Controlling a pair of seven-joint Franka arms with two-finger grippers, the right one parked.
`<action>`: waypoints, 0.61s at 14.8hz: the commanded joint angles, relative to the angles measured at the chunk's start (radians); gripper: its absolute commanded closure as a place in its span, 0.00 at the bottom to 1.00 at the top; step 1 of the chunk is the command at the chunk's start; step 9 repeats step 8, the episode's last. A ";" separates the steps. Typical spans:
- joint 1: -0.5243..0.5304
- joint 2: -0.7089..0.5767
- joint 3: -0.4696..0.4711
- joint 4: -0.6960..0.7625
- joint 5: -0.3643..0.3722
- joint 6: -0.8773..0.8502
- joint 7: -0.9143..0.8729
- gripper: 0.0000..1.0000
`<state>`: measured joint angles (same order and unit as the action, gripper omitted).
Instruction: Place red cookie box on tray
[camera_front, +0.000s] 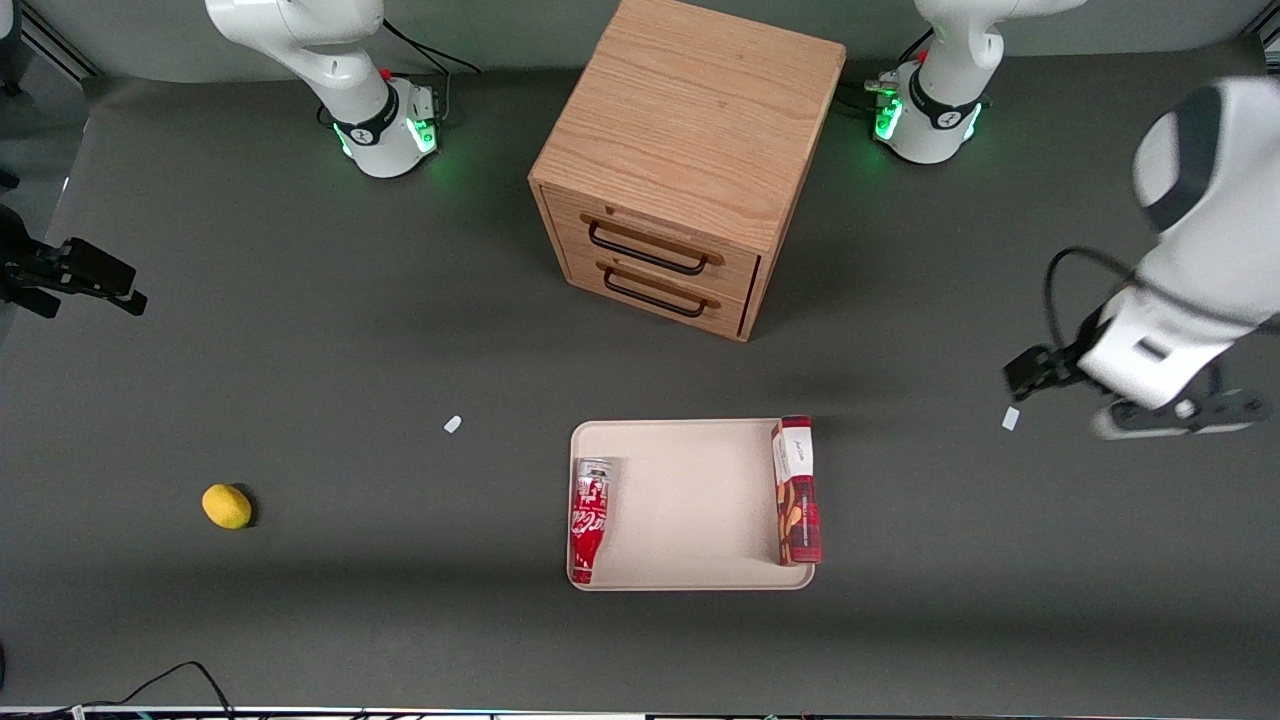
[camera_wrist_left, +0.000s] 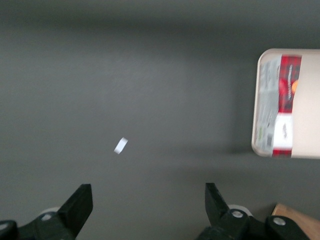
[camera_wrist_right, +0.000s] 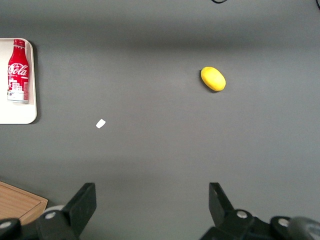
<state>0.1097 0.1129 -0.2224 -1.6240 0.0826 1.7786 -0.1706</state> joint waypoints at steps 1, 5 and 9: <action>0.045 -0.116 -0.006 -0.057 -0.043 -0.077 0.085 0.00; 0.062 -0.194 -0.006 -0.056 -0.076 -0.162 0.105 0.00; 0.079 -0.216 -0.006 -0.056 -0.095 -0.185 0.146 0.00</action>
